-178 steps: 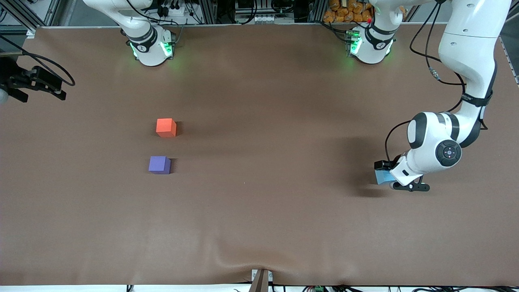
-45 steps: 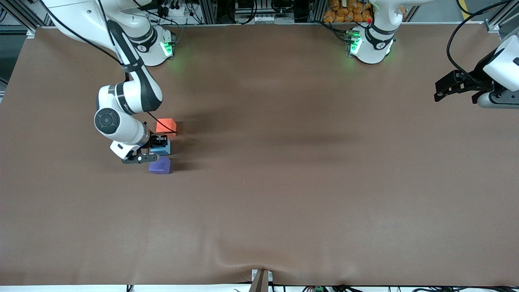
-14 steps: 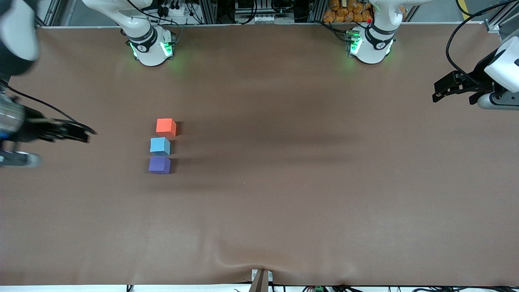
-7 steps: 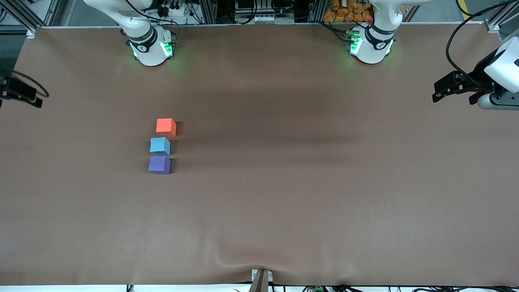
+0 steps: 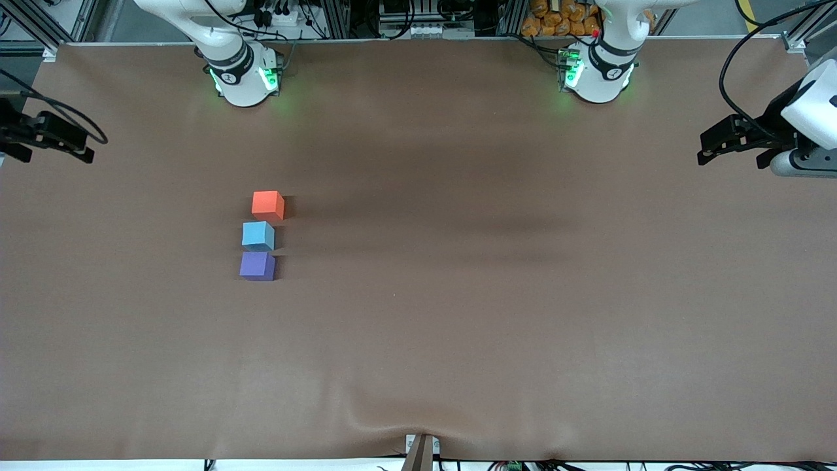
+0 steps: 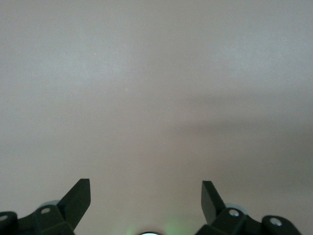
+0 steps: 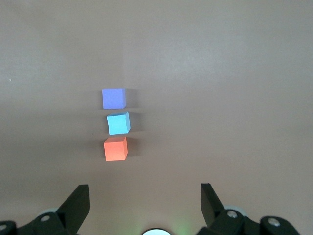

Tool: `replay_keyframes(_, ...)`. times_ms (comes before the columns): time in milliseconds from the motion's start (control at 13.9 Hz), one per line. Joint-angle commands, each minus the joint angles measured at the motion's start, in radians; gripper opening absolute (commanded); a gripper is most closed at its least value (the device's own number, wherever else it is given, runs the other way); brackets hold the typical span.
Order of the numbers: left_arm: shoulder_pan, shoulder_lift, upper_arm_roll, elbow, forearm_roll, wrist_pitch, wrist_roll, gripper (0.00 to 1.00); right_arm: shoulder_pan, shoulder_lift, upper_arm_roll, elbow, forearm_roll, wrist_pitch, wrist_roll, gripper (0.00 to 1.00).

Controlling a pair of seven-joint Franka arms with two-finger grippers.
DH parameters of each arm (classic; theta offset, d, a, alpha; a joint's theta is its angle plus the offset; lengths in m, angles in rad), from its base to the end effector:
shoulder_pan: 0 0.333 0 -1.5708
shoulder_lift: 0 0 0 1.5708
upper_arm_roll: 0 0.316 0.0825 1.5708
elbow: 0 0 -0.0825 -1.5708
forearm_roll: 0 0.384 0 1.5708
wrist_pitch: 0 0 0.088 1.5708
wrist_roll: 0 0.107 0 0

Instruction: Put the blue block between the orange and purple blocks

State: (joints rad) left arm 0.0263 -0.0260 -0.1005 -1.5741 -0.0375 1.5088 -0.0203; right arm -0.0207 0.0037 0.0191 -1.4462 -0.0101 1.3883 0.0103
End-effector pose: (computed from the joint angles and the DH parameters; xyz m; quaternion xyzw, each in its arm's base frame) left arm 0.5382 -0.0450 0.6319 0.9993 -0.0277 -0.0205 0.0165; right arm 0.5362 -0.0021 0.6647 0.9995 -0.0067 -0.0308 0.0051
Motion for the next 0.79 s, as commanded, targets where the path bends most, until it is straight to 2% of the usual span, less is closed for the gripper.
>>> replay_keyframes(0, 0.007, -0.005, -0.005, 0.0, -0.009, 0.002, 0.005, 1.0, 0.013, -0.056, -0.002, -0.066, 0.025, 0.032, 0.023, 1.0)
replay_keyframes(717, 0.007, -0.002, -0.005, 0.0, -0.007, 0.002, 0.005, 1.0, 0.018, -0.054, -0.001, -0.06, 0.027, 0.025, 0.02, 1.0)
